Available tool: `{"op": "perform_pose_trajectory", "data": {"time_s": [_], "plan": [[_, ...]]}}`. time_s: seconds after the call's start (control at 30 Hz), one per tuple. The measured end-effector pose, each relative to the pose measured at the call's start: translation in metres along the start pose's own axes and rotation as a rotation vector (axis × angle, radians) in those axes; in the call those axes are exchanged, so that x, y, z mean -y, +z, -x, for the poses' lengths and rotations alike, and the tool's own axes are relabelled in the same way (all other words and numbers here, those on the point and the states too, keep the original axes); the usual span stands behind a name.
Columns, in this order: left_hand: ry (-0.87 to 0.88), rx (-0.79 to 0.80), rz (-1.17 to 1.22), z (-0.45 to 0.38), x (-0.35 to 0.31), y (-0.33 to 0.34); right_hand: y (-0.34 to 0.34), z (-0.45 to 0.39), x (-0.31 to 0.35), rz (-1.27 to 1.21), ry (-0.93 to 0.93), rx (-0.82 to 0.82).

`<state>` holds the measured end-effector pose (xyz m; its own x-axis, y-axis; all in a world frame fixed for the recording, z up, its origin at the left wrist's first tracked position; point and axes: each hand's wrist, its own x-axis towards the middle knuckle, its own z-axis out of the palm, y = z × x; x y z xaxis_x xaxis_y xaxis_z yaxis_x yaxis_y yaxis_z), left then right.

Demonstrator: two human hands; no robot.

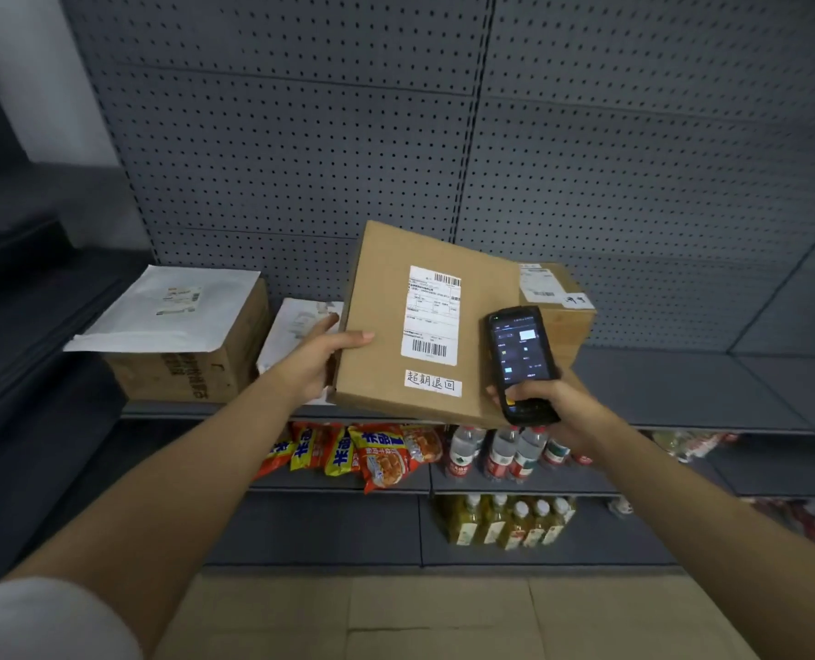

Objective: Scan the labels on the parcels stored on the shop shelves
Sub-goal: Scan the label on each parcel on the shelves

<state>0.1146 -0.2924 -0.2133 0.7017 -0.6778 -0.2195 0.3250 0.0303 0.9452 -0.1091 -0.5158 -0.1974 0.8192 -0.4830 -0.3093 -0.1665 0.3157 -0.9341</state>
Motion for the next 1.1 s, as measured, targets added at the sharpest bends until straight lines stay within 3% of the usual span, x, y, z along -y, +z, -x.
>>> {"op": "perform_pose_trajectory", "data": {"time_s": [0.3, 0.67, 1.1], "plan": [[0.138, 0.028, -0.076, 0.030, -0.026, -0.002, 0.028, 0.062, 0.015, -0.007, -0.104, -0.040], [0.149, 0.012, -0.084, 0.053, -0.015, -0.028, 0.096, 0.123, -0.002, -0.198, 0.093, 0.228], [0.141, -0.043, -0.056, 0.085, -0.014, -0.026, 0.114, 0.159, -0.015, -0.301, 0.194, 0.328]]}}
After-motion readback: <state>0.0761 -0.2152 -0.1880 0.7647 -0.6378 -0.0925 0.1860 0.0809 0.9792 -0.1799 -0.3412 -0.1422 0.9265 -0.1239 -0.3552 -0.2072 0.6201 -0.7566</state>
